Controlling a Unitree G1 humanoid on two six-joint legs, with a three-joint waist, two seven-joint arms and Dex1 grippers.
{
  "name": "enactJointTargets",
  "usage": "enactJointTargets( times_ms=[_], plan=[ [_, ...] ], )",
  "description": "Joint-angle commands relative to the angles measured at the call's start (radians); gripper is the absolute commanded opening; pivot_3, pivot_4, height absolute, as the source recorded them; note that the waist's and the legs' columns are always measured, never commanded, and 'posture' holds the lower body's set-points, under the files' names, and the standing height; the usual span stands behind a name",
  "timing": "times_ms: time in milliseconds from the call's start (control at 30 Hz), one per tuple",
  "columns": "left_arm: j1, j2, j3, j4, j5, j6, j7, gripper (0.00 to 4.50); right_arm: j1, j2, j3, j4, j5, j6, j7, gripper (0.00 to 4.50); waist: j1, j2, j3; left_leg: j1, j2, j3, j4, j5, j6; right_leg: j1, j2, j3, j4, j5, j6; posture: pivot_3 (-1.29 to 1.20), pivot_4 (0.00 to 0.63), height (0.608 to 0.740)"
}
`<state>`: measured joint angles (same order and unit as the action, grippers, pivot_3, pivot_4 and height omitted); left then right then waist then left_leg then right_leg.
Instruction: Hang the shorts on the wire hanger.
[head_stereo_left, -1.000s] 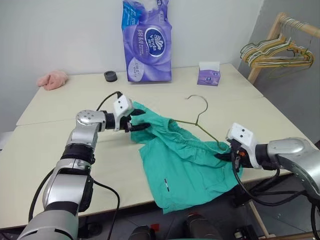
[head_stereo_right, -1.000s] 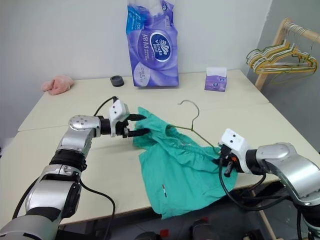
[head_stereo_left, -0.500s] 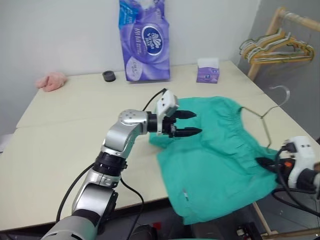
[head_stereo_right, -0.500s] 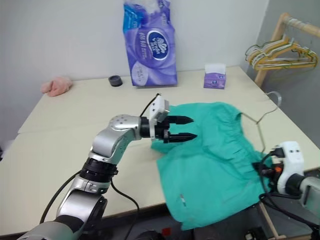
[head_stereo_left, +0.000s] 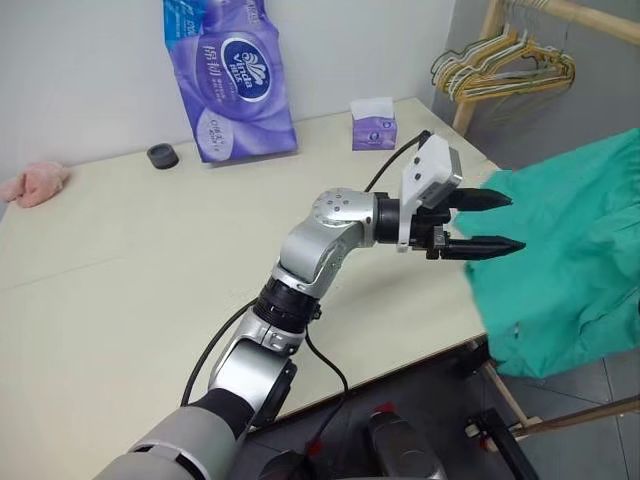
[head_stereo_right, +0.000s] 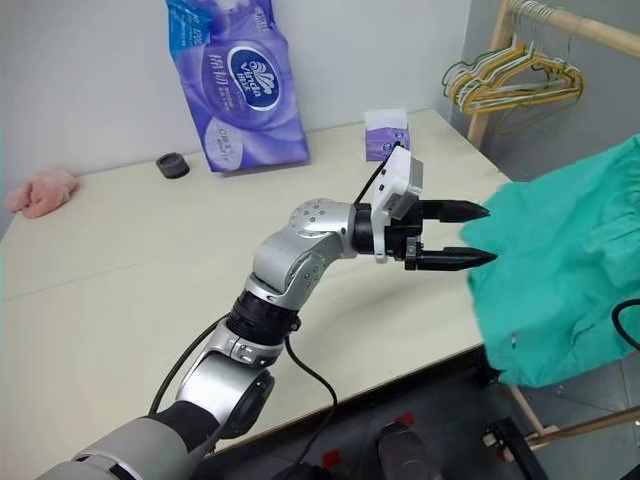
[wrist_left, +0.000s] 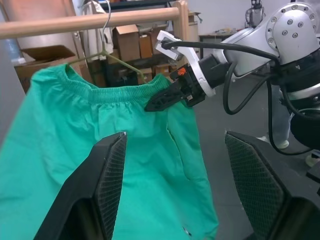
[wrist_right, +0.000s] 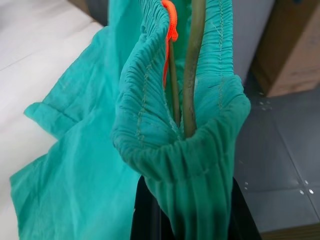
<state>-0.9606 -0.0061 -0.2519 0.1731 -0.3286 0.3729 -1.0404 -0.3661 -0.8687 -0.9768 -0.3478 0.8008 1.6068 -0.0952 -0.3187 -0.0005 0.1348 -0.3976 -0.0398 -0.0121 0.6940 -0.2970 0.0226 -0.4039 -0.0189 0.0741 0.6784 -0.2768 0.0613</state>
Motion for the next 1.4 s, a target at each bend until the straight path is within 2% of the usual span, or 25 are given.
enactJointTargets(
  times_ms=[33, 233, 400, 500, 867, 933, 967, 1133, 1367, 1400],
  plan=[
    [-0.035, -0.008, 0.010, -0.007, -0.001, -0.038, 0.012, 3.29, -0.070, -0.049, -0.007, 0.056, -0.017, 0.008, -0.058, 0.00, -0.001, 0.000, 0.002, 0.000, 0.000, 0.000, 0.000, 0.000, 0.000, 0.000, 0.000, 0.000, 0.000, 0.000, 0.001, -0.43, 0.169, 0.740],
    [-0.041, -0.015, 0.000, -0.012, 0.001, -0.053, 0.022, 3.29, -0.220, -0.109, 0.040, 0.239, -0.099, 0.008, -0.090, 0.00, 0.000, 0.004, 0.013, 0.000, -0.001, 0.002, 0.000, 0.000, 0.001, 0.000, -0.001, 0.002, 0.000, -0.001, 0.002, -0.42, 0.176, 0.740],
    [-0.063, -0.030, -0.009, 0.011, 0.011, -0.082, 0.018, 3.29, -0.336, -0.166, 0.085, 0.418, -0.198, 0.008, -0.066, 0.00, 0.001, 0.005, 0.015, 0.000, -0.001, 0.003, 0.000, 0.000, 0.001, 0.000, -0.001, 0.002, 0.000, -0.001, 0.002, -0.40, 0.177, 0.740],
    [-0.087, -0.051, -0.007, 0.038, 0.008, -0.097, 0.013, 3.29, -0.371, -0.191, 0.105, 0.525, -0.208, 0.008, -0.043, 0.00, 0.003, 0.005, 0.016, 0.001, -0.001, 0.005, -0.001, -0.001, 0.001, 0.000, -0.002, 0.005, -0.001, -0.001, 0.003, -0.40, 0.178, 0.740],
    [-0.151, -0.101, 0.015, 0.112, -0.008, -0.117, -0.003, 3.29, -0.355, -0.154, 0.089, 0.515, -0.192, 0.008, -0.045, 0.00, 0.008, 0.004, 0.017, 0.006, -0.001, 0.018, -0.006, -0.002, 0.003, 0.000, 0.000, 0.017, -0.005, 0.001, 0.008, -0.39, 0.168, 0.740],
    [-0.166, -0.111, 0.020, 0.126, -0.009, -0.127, -0.002, 3.32, -0.372, -0.146, 0.083, 0.502, -0.203, 0.008, -0.060, 0.51, 0.008, 0.004, 0.017, 0.006, -0.001, 0.019, -0.006, -0.002, 0.004, 0.000, 0.000, 0.019, -0.006, 0.002, 0.009, -0.39, 0.165, 0.740],
    [-0.174, -0.116, 0.023, 0.133, -0.010, -0.132, -0.001, 3.32, -0.379, -0.143, 0.083, 0.491, -0.209, 0.008, -0.067, 0.62, 0.008, 0.004, 0.017, 0.006, -0.001, 0.019, -0.006, -0.003, 0.004, 0.000, 0.000, 0.020, -0.006, 0.002, 0.009, -0.39, 0.165, 0.740],
    [-0.199, -0.135, 0.028, 0.162, -0.005, -0.160, -0.004, 3.32, -0.404, -0.134, 0.072, 0.433, -0.221, 0.008, -0.101, 2.19, 0.005, 0.005, 0.016, 0.007, -0.001, 0.022, -0.011, -0.003, 0.006, 0.000, 0.000, 0.023, -0.013, 0.004, 0.013, -0.40, 0.157, 0.740],
    [-0.218, -0.146, 0.033, 0.201, 0.001, -0.199, -0.012, 3.32, -0.417, -0.114, 0.061, 0.219, -0.184, 0.008, -0.203, 4.43, -0.009, 0.006, 0.016, 0.007, -0.001, 0.024, -0.014, -0.002, 0.007, 0.000, 0.000, 0.025, -0.017, 0.005, 0.015, -0.41, 0.138, 0.740],
    [-0.220, -0.146, 0.033, 0.207, 0.004, -0.205, -0.014, 3.32, -0.413, -0.128, 0.077, 0.184, -0.187, 0.008, -0.203, 4.47, -0.010, 0.007, 0.015, 0.007, -0.001, 0.024, -0.014, -0.002, 0.007, 0.000, 0.000, 0.025, -0.017, 0.005, 0.015, -0.41, 0.136, 0.740]
  ],
)
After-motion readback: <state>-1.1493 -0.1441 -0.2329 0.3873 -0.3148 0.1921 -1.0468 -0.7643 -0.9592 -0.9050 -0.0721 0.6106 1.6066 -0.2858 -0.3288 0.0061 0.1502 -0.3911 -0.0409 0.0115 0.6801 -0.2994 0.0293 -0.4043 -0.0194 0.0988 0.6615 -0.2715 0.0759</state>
